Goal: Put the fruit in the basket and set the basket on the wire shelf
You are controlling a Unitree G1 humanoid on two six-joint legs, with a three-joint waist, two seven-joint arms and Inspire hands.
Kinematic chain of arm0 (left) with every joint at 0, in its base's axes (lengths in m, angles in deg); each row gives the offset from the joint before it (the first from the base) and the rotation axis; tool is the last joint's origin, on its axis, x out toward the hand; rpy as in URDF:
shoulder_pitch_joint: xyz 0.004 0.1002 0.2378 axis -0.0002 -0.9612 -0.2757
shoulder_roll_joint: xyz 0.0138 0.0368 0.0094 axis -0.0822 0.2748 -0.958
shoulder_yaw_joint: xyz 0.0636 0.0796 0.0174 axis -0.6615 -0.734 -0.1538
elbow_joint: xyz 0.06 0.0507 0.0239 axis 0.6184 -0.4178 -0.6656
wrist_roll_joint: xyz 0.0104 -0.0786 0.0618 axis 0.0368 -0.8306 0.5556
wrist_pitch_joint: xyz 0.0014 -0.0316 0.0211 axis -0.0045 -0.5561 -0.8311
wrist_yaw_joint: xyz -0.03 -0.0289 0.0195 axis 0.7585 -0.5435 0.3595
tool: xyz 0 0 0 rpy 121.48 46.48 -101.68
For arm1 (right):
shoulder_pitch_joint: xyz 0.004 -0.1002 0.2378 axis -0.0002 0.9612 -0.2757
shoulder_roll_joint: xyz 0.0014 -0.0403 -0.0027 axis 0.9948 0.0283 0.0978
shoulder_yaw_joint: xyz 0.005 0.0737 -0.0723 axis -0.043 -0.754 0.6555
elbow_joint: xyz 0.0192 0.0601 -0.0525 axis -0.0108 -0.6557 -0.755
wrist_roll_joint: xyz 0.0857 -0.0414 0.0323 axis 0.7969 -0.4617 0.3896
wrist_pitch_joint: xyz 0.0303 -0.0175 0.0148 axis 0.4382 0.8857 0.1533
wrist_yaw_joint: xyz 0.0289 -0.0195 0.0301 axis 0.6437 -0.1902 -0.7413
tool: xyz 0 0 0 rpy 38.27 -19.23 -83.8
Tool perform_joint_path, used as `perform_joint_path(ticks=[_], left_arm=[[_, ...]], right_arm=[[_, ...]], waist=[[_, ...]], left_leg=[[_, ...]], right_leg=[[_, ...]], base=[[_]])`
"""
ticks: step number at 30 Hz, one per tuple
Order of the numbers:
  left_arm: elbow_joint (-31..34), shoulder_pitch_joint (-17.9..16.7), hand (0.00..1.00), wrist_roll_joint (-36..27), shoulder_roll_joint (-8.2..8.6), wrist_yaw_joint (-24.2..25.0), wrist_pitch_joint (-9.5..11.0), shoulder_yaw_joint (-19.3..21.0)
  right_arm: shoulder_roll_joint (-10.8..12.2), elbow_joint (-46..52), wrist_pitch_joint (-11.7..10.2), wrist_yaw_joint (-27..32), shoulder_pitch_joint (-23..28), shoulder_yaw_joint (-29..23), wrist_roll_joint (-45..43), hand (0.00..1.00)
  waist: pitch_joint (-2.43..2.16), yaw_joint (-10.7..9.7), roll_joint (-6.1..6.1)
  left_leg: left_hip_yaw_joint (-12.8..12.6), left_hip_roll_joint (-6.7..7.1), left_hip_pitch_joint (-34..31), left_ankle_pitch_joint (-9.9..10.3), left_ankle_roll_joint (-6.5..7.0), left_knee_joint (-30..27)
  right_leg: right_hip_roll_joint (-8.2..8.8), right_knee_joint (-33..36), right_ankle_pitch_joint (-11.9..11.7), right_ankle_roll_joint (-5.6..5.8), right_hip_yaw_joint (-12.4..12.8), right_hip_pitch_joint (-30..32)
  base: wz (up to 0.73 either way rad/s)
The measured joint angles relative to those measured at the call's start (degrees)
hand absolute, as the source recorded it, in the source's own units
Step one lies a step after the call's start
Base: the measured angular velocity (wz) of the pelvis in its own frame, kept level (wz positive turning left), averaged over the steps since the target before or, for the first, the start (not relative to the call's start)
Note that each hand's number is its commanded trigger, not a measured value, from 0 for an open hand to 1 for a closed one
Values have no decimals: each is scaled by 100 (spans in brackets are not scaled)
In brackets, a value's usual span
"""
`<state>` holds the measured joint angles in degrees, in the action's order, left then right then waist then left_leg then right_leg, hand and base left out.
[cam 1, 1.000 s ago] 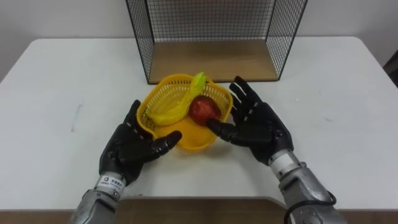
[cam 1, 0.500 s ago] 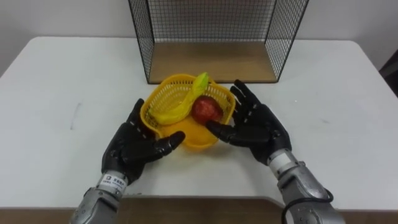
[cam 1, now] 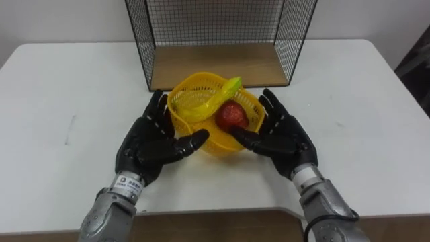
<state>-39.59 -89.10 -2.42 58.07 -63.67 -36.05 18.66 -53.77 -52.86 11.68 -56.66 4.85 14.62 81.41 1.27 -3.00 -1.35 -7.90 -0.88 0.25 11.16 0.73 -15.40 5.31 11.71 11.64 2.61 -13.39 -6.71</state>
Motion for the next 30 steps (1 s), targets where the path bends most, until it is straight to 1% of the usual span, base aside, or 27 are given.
perform_joint_path(ticks=[5,10,14,18,23,25,30], left_arm=[[0,55,0,-2,0,-5,43,-22],[1,110,0,-4,11,-17,82,-33],[3,111,0,-6,15,-18,87,-41],[4,111,0,-6,19,-23,112,-67],[4,111,0,-6,41,-23,127,-132],[4,111,0,-5,44,-24,128,-138],[4,111,0,13,44,-39,127,-142]], right_arm=[[-3,0,-14,170,0,99,-28,0],[-5,0,-25,222,1,135,-34,0],[-6,1,-25,223,1,135,-37,0],[-9,27,-25,256,1,135,-46,0],[-21,87,-26,367,-5,133,-60,0],[-25,110,-26,391,-10,131,-75,0],[-36,478,-43,492,-16,129,-88,0]], waist=[[-1,0,2],[-4,-22,4],[-24,-46,9],[-33,-41,18],[-77,-67,49],[-87,-61,64],[-89,-96,71]], left_leg=[[-78,-35,33,1,-3,3],[-93,-52,10,1,-6,3],[-116,-54,18,1,-6,-12],[-153,-58,32,1,-6,-13],[-176,-63,39,1,-6,-10],[-223,-73,49,0,-5,0],[-250,-80,44,0,-5,0]], right_leg=[[-28,-1,-9,-15,89,7],[-42,7,-23,-36,95,32],[-43,10,-28,-37,126,32],[-46,18,-32,-35,194,41],[-49,44,-35,-35,223,59],[-49,87,-34,-35,240,96],[-49,107,-35,-35,266,111]], base=[[-8],[-1],[-1],[-5],[-1],[-10],[-4]])
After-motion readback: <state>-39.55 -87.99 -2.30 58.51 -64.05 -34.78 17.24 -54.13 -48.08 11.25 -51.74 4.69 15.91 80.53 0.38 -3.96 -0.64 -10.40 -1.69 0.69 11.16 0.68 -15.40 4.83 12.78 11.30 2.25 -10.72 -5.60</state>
